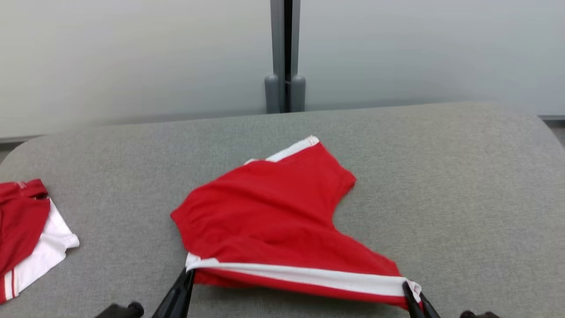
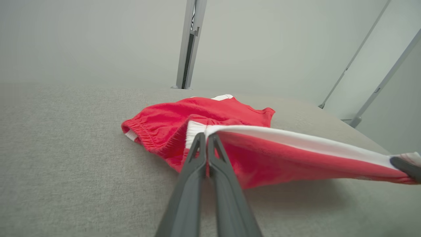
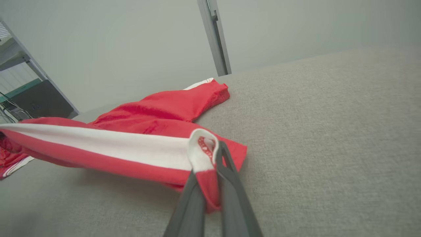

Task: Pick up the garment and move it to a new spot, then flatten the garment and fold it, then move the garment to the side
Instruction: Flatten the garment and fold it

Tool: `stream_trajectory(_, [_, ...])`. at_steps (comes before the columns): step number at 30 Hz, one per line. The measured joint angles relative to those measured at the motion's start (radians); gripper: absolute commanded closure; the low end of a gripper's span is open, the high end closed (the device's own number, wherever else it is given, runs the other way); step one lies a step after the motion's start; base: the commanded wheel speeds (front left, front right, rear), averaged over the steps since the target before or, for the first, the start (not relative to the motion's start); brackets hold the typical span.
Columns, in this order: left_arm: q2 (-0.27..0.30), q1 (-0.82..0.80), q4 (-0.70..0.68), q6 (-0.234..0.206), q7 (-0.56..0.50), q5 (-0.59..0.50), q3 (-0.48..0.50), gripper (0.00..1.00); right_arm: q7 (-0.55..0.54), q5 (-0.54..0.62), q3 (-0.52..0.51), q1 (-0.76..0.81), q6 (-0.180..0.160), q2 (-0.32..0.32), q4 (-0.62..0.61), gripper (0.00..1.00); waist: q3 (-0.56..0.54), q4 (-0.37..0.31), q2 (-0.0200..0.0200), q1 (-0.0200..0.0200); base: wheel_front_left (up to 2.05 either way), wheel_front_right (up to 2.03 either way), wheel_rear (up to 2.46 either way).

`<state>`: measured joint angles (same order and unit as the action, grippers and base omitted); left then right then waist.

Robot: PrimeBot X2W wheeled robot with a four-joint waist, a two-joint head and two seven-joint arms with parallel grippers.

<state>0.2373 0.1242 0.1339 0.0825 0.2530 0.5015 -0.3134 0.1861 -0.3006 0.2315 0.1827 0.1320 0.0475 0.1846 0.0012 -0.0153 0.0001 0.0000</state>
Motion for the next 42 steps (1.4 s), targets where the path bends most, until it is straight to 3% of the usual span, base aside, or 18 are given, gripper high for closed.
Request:
stream_trajectory(7, [0.031, 0.145, -0.187, -0.067, -0.09, 0.01, 0.0, 1.0, -0.135, 0.056, -0.047, 0.149, 0.0, 0.0, -0.229, 1.0, -0.025, -0.026, 0.0, 0.0, 0.0, 0.0, 0.0])
stream_trajectory(15, [0.039, 0.137, -0.2, -0.071, -0.192, 0.058, -0.009, 1.0, -0.198, 0.084, -0.079, 0.069, 0.0, 0.024, -0.249, 1.0, 0.004, -0.002, 0.0, 0.0, 0.0, 0.0, 0.0])
stream_trajectory(23, [0.051, -0.095, -0.108, 0.007, -0.222, 0.123, 0.006, 1.0, -0.195, 0.109, -0.034, -0.328, 0.0, 0.064, -0.037, 1.0, 0.148, 0.046, 0.0, 0.0, 0.0, 0.0, 0.0])
stream_trajectory(29, [0.059, -0.271, -0.027, 0.039, -0.212, 0.165, -0.012, 1.0, -0.193, 0.127, -0.016, -0.604, 0.0, 0.069, 0.131, 1.0, 0.262, 0.096, 0.0, 0.0, 0.0, 0.0, 0.0])
stream_trajectory(34, [0.066, -0.408, 0.045, 0.046, -0.22, 0.212, -0.093, 1.0, -0.176, 0.124, -0.001, -0.808, 0.0, 0.087, 0.313, 1.0, 0.355, 0.154, -0.0001, 0.0, 0.0, 0.0, 0.0])
stream_trajectory(41, [0.108, -0.549, 0.112, 0.047, -0.208, 0.314, -0.257, 1.0, -0.122, 0.115, 0.019, -0.967, 0.0, 0.102, 0.523, 1.0, 0.436, 0.217, 0.0, 0.0, 0.0, 0.0, 0.0])
stream_trajectory(42, [0.114, -0.562, 0.121, 0.047, -0.202, 0.328, -0.273, 1.0, -0.114, 0.114, 0.023, -0.985, 0.0, 0.099, 0.548, 0.96, 0.444, 0.219, 0.0, 0.0, 0.0, 0.0, 0.0])
